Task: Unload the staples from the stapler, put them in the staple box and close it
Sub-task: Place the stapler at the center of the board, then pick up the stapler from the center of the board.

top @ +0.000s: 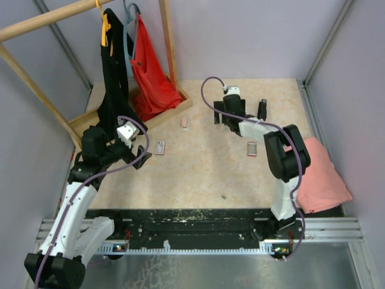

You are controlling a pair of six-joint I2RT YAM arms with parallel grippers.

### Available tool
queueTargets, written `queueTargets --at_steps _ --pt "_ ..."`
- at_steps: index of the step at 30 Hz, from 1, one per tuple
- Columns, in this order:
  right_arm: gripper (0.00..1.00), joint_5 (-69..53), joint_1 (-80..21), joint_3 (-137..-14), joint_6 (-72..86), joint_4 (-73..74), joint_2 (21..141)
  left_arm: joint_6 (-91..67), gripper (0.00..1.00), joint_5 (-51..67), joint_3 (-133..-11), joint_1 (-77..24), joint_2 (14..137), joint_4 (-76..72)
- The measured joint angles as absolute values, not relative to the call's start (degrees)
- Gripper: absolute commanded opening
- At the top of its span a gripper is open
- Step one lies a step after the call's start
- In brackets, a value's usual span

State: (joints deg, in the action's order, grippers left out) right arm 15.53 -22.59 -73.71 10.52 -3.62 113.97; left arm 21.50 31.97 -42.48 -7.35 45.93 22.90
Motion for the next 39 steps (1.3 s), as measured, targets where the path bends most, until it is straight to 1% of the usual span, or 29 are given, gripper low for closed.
queueTargets --at_steps 7,14,16,20,24,28,32,39 --pt "0.89 12.2 -22.6 -65.1 4.8 -4.6 98.0 21.8 1.00 32.4 -42.5 -7.4 45.6 22.9" --pt "0.85 2.7 -22.6 -54.7 -2.8 -2.3 83.0 21.9 1.00 32.6 -42.5 -7.3 45.0 23.0" --pt "0.85 -0.4 -22.8 -51.5 -4.9 -1.4 79.2 22.0 1.00 32.7 -42.5 -7.3 44.9 23.0" --pt "0.85 -3.9 -23.9 -48.1 -7.4 -0.2 75.4 22.5 1.00 33.1 -42.5 -7.3 44.9 23.0" --pt "0.86 -3.3 -27.7 -48.2 -8.6 -0.5 76.4 23.2 1.00 33.7 -42.5 -7.2 44.8 23.0" --pt "0.86 -0.5 -32.3 -52.0 -8.7 -1.1 82.3 23.8 1.00 34.4 -42.5 -6.5 44.3 23.2" --pt "0.86 4.0 -35.7 -59.2 -7.2 -3.0 90.8 24.3 1.00 35.0 -42.5 -5.8 44.2 23.2" --pt "0.86 9.1 -37.8 -74.2 -2.6 -5.0 106.4 24.5 1.00 35.7 -42.2 -4.9 44.2 23.2"
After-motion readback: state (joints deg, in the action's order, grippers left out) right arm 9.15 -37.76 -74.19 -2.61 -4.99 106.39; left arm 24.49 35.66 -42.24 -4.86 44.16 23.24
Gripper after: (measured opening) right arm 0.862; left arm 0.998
